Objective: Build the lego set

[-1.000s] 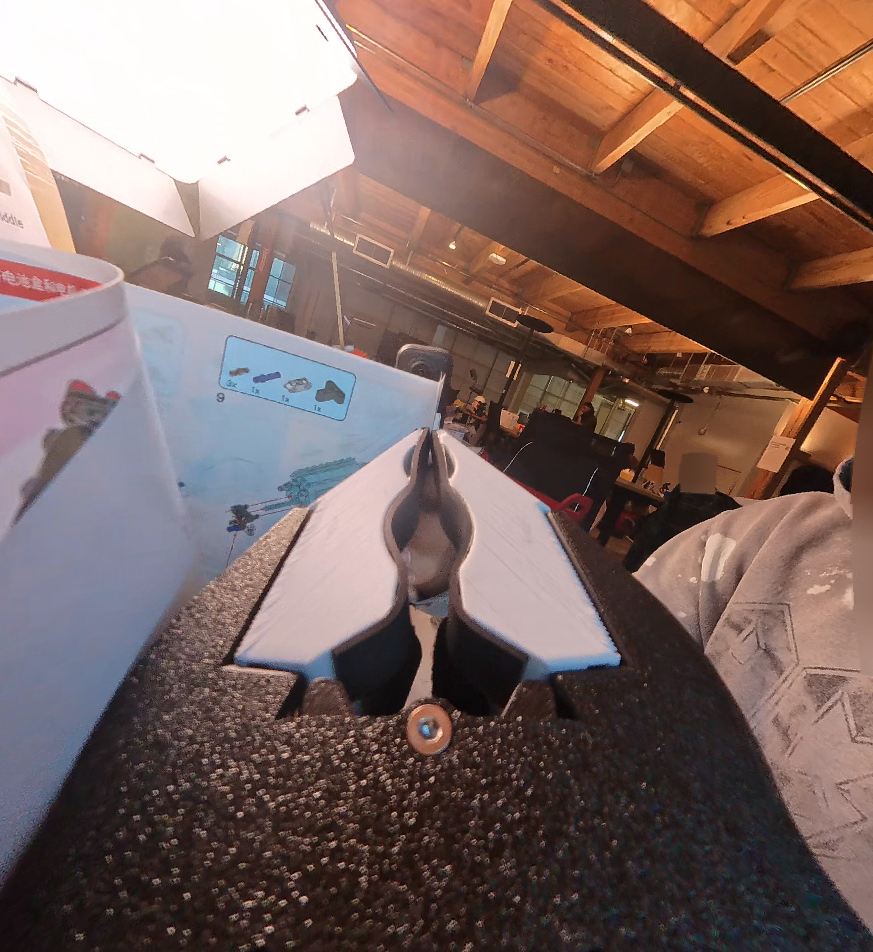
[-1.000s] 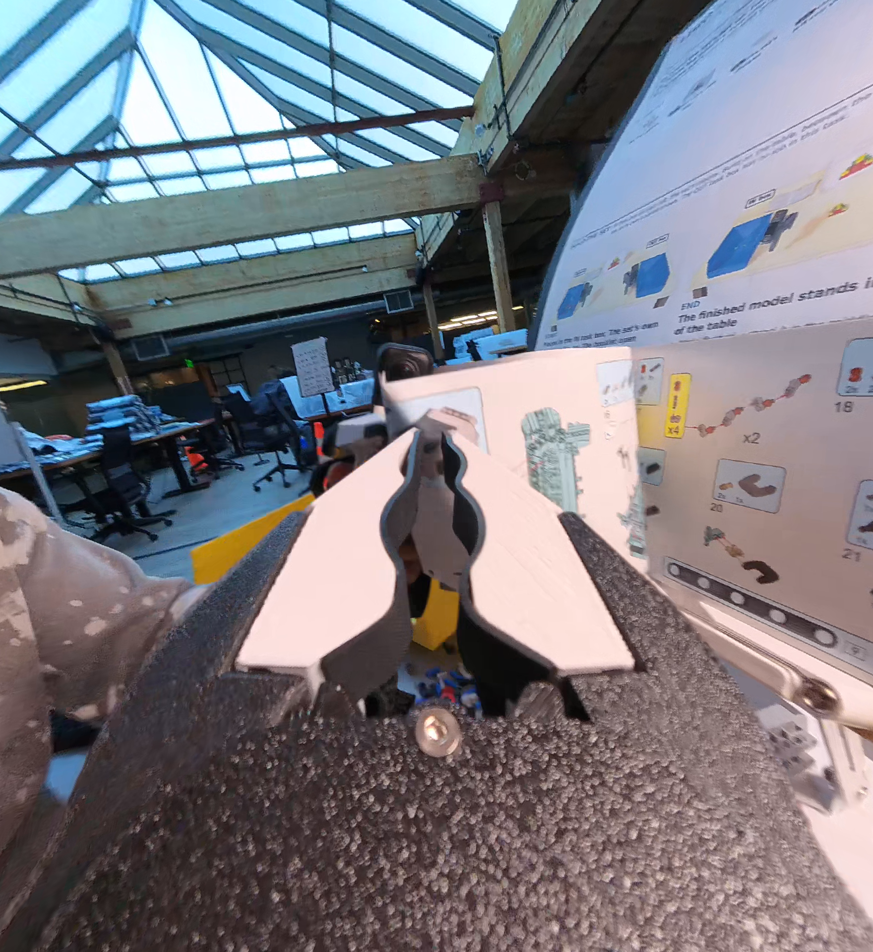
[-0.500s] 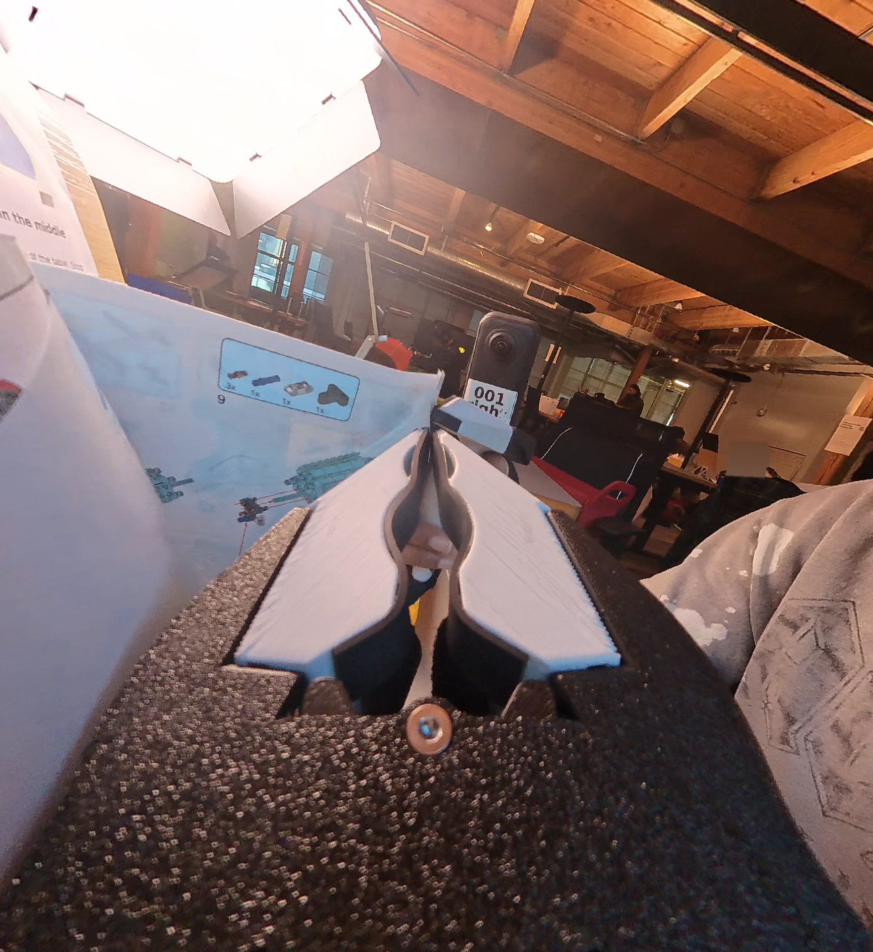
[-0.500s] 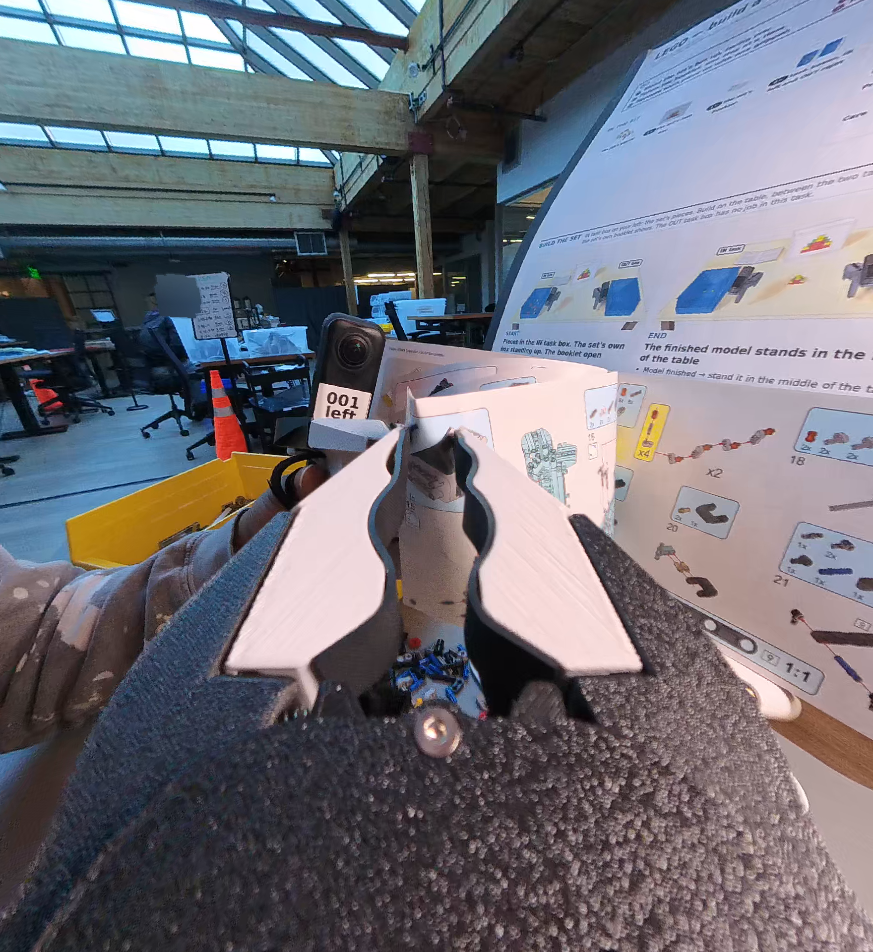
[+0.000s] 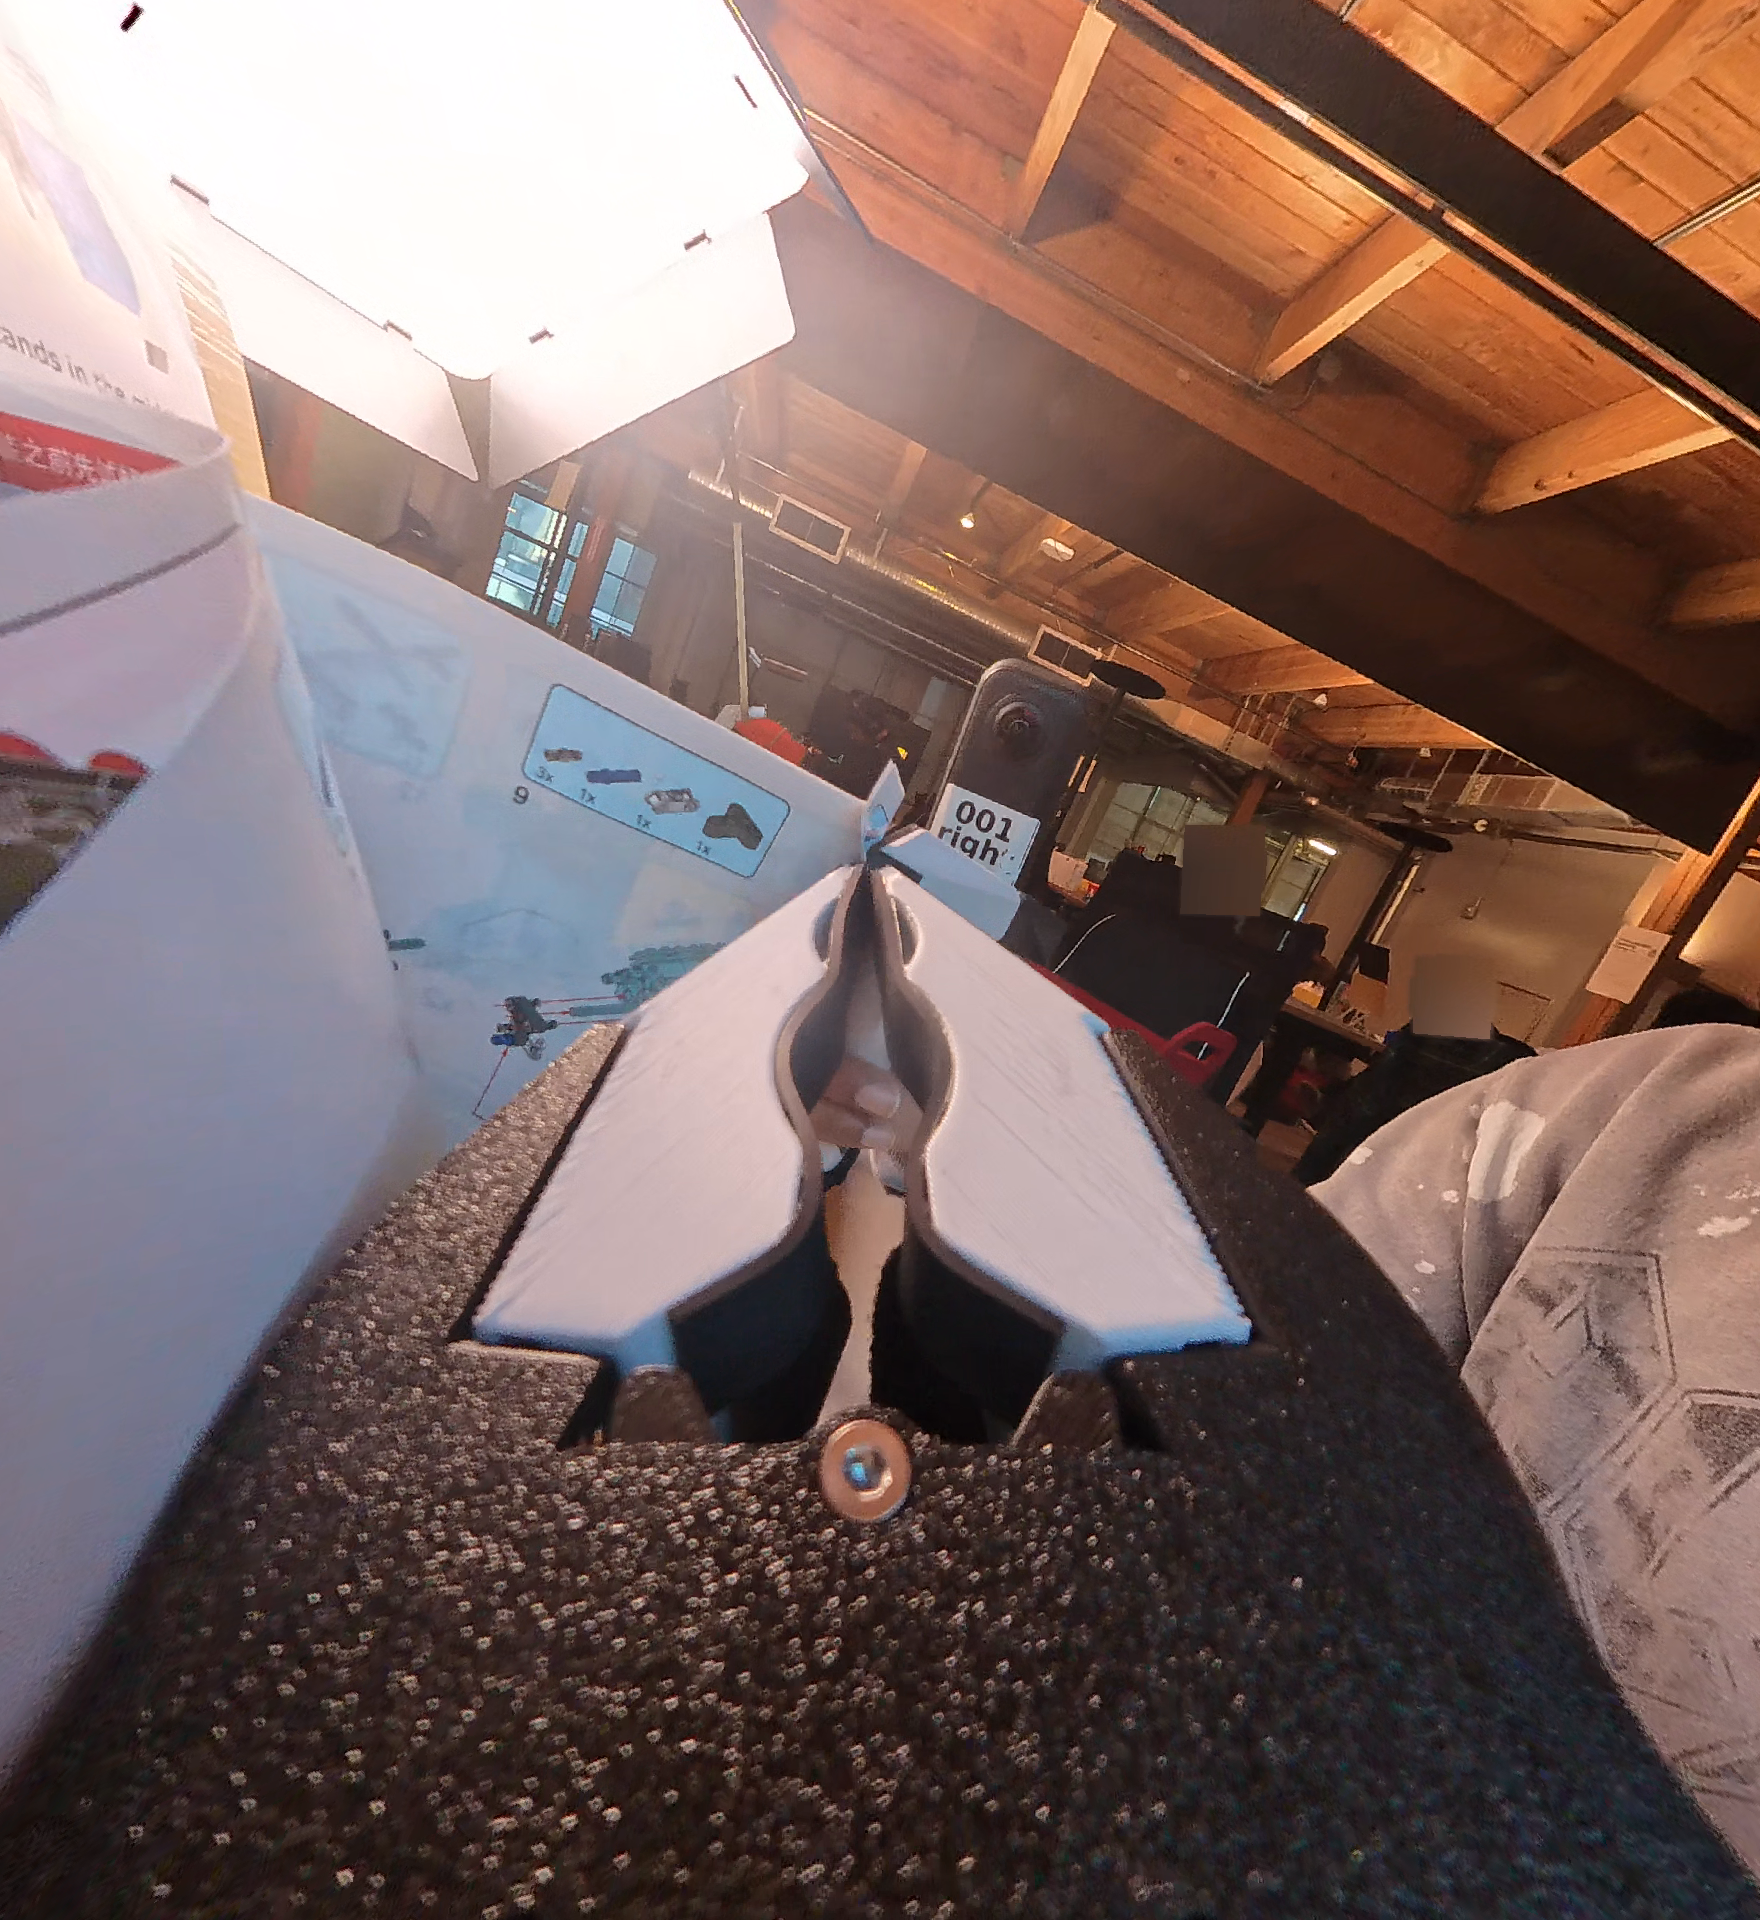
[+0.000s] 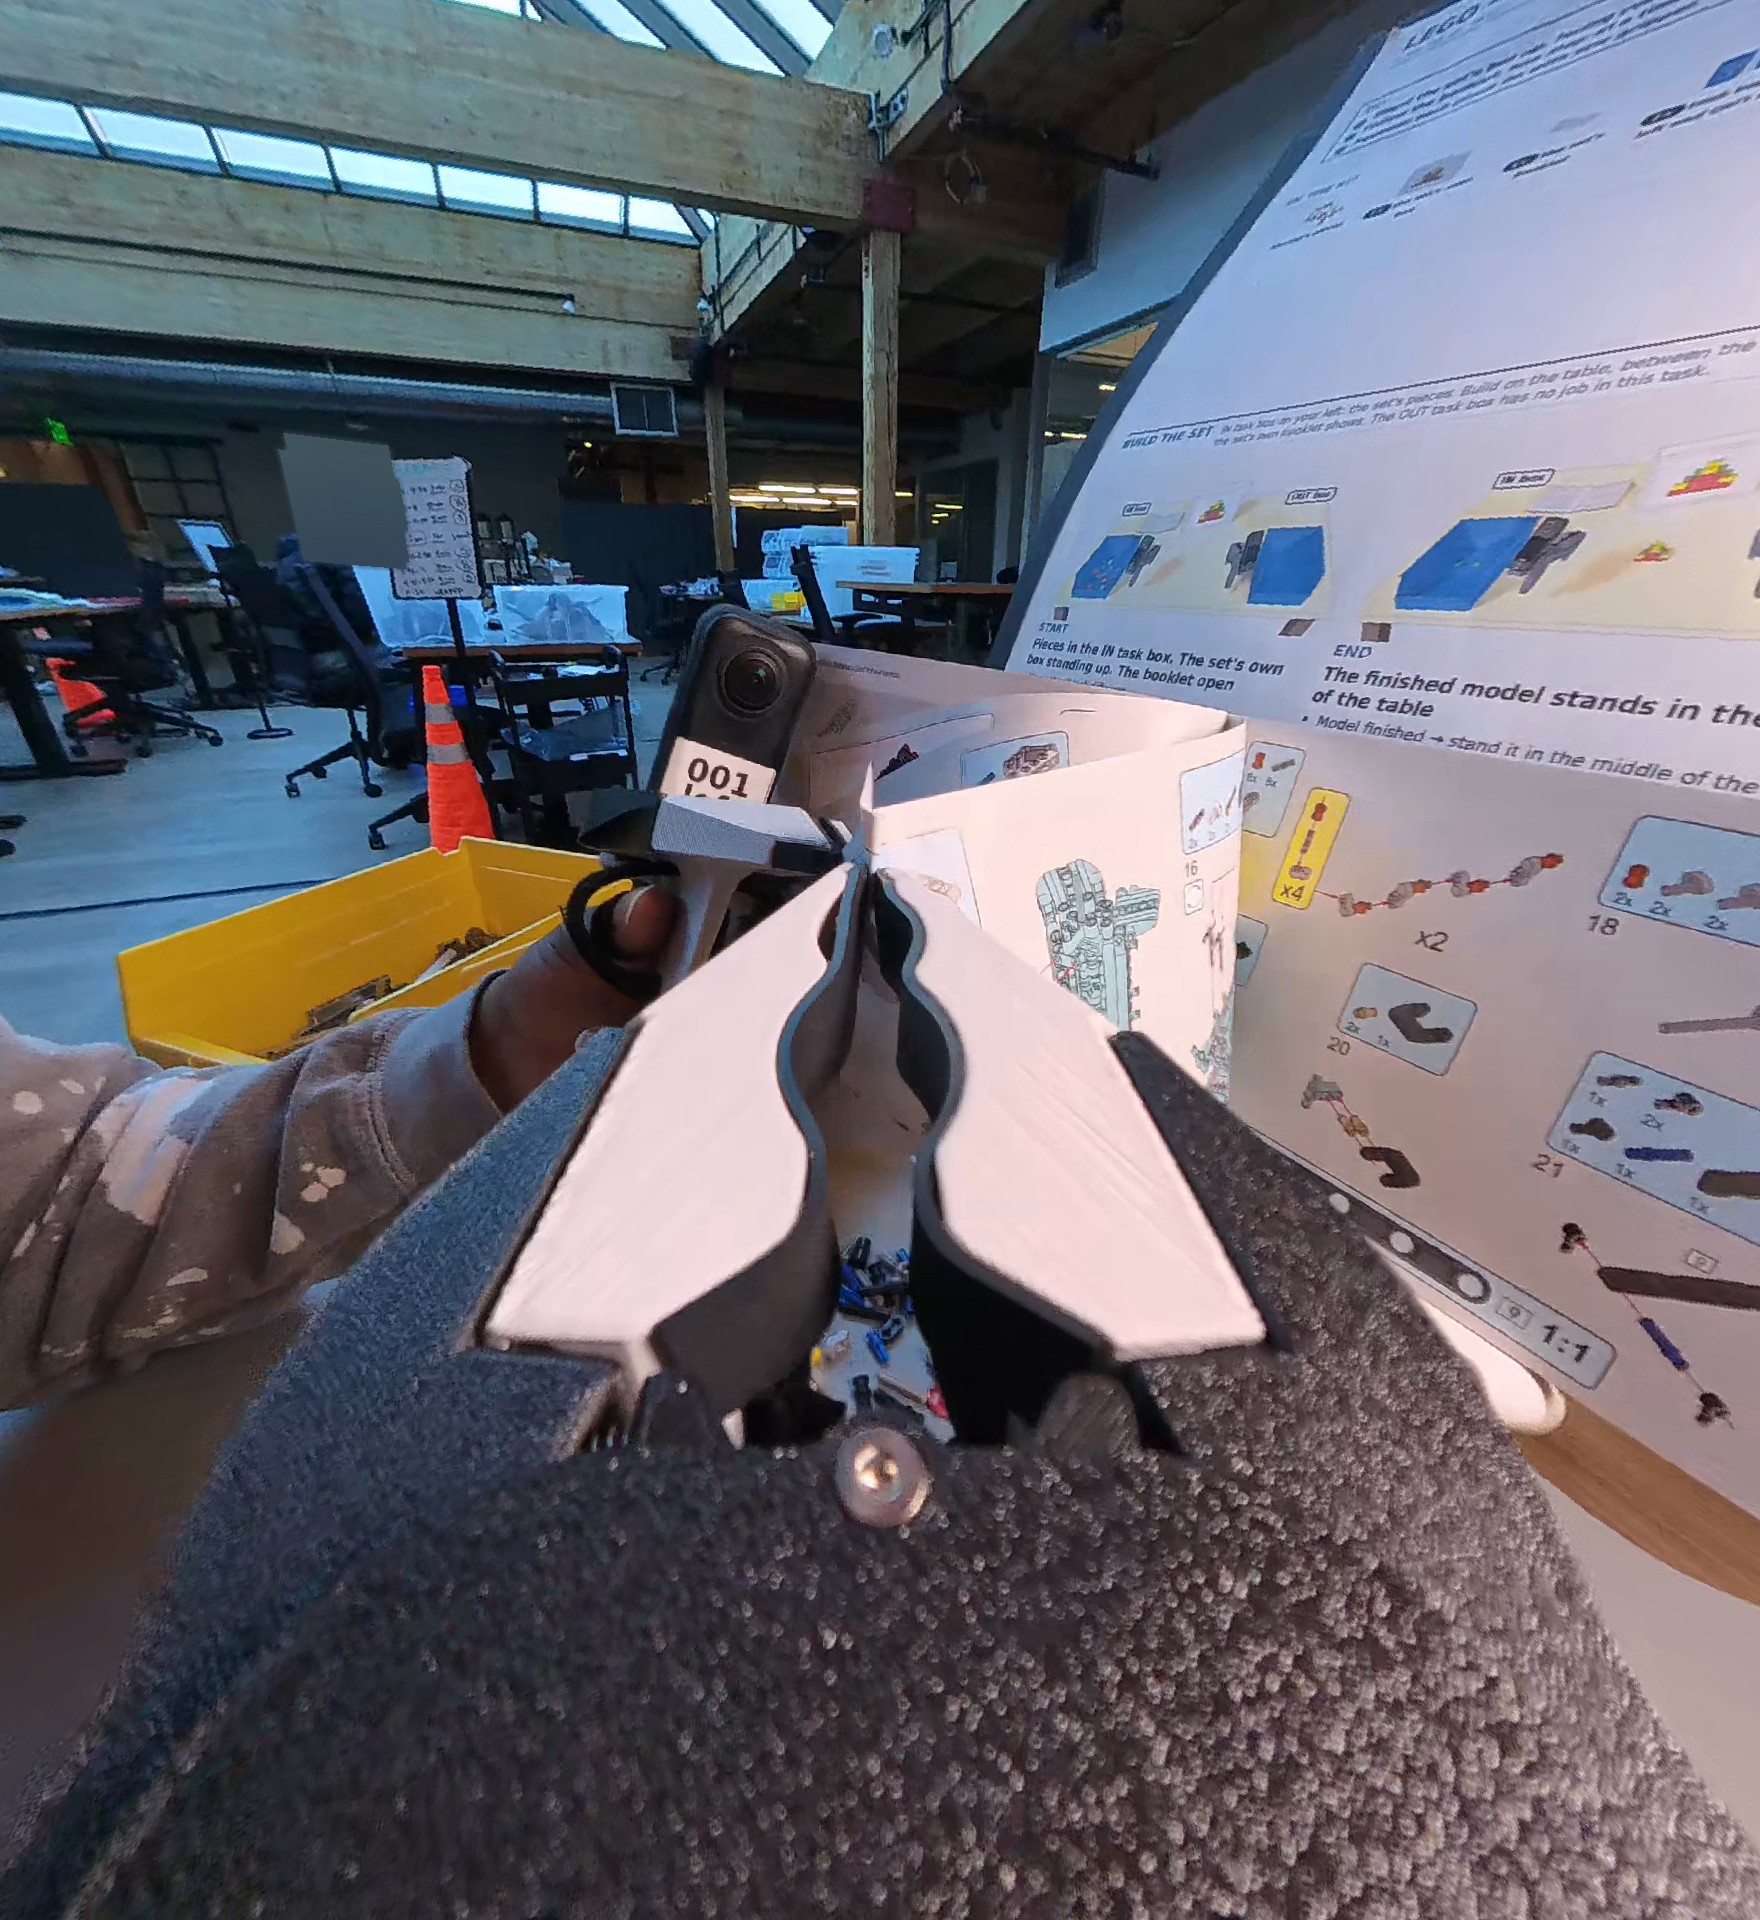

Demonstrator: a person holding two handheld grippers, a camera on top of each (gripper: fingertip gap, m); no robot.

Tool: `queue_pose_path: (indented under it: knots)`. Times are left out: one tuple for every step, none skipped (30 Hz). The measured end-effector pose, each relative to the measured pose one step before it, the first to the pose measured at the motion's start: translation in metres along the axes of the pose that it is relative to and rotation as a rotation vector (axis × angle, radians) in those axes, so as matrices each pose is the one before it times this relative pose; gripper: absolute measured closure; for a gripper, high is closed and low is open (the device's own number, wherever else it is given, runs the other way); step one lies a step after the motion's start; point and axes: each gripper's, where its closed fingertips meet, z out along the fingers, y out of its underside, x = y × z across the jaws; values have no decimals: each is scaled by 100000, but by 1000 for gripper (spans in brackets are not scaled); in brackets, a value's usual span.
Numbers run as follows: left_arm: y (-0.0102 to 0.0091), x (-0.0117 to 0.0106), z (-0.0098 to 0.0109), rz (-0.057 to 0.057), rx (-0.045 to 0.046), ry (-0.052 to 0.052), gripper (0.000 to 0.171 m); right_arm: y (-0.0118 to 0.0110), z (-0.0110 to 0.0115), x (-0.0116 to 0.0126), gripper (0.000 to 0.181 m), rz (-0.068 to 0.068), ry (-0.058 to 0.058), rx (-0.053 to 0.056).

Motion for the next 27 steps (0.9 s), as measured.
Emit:
queue_pose_path:
  knots:
    - [0,7,-22,-350,120,173,171,-10,-10,-86,181,471,-882,-349]
    - [5,-36,-7,150,117,-250,171,78,-66,35,181,920,-781,-446]
    - [-131,1,-75,37,877,72,171,5,-155,69,181,675,-670,225]
    - [-314,48,-166,-739,1710,664,171,-49,-215,156,181,634,-99,319]
    - [-475,57,-268,-1089,2398,1028,171,-194,-279,335,181,155,1289,820]
    - [-433,-7,-285,-763,1655,406,171,-177,-287,288,181,-4,1063,413]
    - [-229,-114,-213,446,319,-777,171,-70,-213,154,181,-43,229,-99]
    - [-120,-102,-143,1250,-259,-1175,171,-5,-131,66,181,-279,15,-167]
    - [-152,15,-107,810,39,-574,171,-21,-58,84,181,-266,343,15]
    - [-261,60,-173,338,607,-230,171,-52,-70,225,181,-148,1059,133]
    - [-361,2,-265,461,801,-628,171,-78,-128,412,181,-266,2132,386]
    - [-444,-76,-390,1043,758,-1370,171,-53,-211,520,181,-543,2386,190]
    - [-457,-234,-509,1976,372,-2624,171,-20,-246,622,181,-708,2712,-275]
    - [-463,-458,-627,3206,-53,-4310,171,-43,-286,842,181,-1351,3909,-299]
    - [-550,-588,-722,3553,51,-4983,171,-284,-346,1008,181,-1604,4727,987]
    - [-680,-677,-783,2677,676,-5082,171,-342,-340,1543,181,-1063,7511,1125]
    - [-803,-775,-824,1927,1263,-5459,171,-78,-348,2550,181,-2064,13513,-1126]
    - [-779,-910,-785,2292,1089,-6140,171,433,-448,3904,179,-6300,22573,-5643]
    - [-649,-1085,-724,3354,464,-6968,171,786,-187,3628,179,-12718,21886,-8043]
    - [-506,-1124,-630,3529,65,-6807,171,374,183,2054,176,-11303,13004,-3881]
    - [-307,-1039,-488,2588,-428,-5711,171,-200,173,597,169,-2865,3762,411]
    - [-178,-854,-372,1653,-628,-4469,171,-435,-13,-136,159,3446,-1057,733]
    - [-129,-661,-311,1200,-531,-3439,171,-674,-274,-330,149,3603,-1438,1444]
    - [-97,-541,-261,1103,-511,-2968,171,-965,-513,-399,146,854,-151,3619]
    - [-80,-482,-223,1191,-634,-2892,171,-1110,-628,-670,146,-1244,-494,4738]
    - [-61,-420,-216,1408,-708,-2640,171,-1067,-578,-1160,147,-1786,-2495,4402]
    - [-56,-358,-195,1592,-685,-2387,171,-803,-410,-1610,148,-1188,-4438,2983]
